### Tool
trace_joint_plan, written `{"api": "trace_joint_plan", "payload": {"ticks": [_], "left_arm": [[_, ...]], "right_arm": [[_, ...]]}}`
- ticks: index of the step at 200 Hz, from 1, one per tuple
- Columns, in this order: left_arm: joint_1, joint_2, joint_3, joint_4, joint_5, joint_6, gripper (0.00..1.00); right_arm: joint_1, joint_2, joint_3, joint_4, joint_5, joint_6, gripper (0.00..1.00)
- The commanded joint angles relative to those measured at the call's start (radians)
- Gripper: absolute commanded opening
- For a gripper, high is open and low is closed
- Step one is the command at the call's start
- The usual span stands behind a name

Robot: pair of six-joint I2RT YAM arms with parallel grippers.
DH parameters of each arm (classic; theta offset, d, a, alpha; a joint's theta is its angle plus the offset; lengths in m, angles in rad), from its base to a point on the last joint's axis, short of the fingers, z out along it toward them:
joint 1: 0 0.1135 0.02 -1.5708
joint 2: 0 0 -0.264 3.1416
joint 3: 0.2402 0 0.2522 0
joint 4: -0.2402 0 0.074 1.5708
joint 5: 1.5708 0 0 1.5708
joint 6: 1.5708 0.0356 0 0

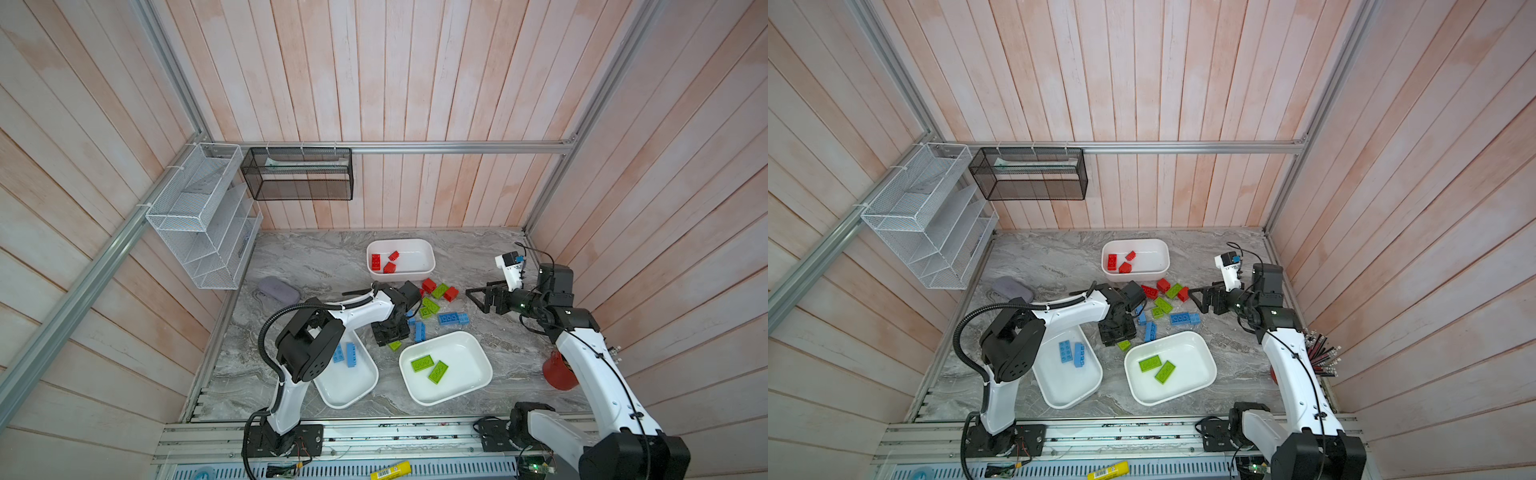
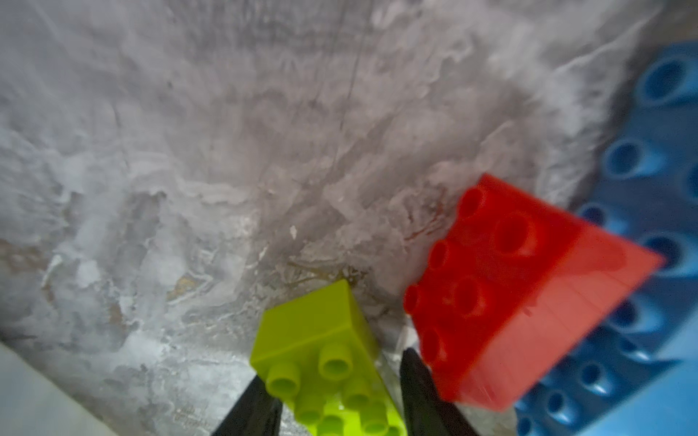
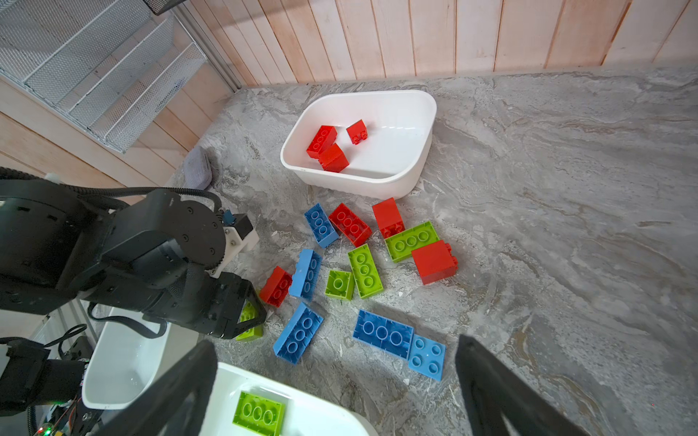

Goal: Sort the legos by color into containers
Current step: 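Return the left gripper to the pile and grasp another lime-green brick, then carry the lime-green brick with the left gripper into the lime-green tray, release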

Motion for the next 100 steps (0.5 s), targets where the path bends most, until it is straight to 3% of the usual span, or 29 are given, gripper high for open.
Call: {"api": "trace_joint_plan", "payload": {"ticks": [1,52,79,100], "left_arm": [[-0.003,0.021,-0.018,0.014,0.006,-0.004,0.47],[0.021,-0.028,-0.013,-0.025,-0.052,0.019,0.23],[0.042,-0.083,0.072,-0.110,-0.110,0.111,0.22],[0.021,-0.158,0.126,-0.120,-0.115,0.270,0.22]], "right_arm": [[-0.004,0.009,0.010,-0.008,-0.021,-0.007,0.98],[-0.004,0.003,0.006,-0.011,-0.016,-0.010,0.98],[-0.004,0.007,0.012,-0.008,-0.019,-0.010,0.98],[-0.004,0.012,0.016,-0.004,-0.018,-0.010,0.98]]}}
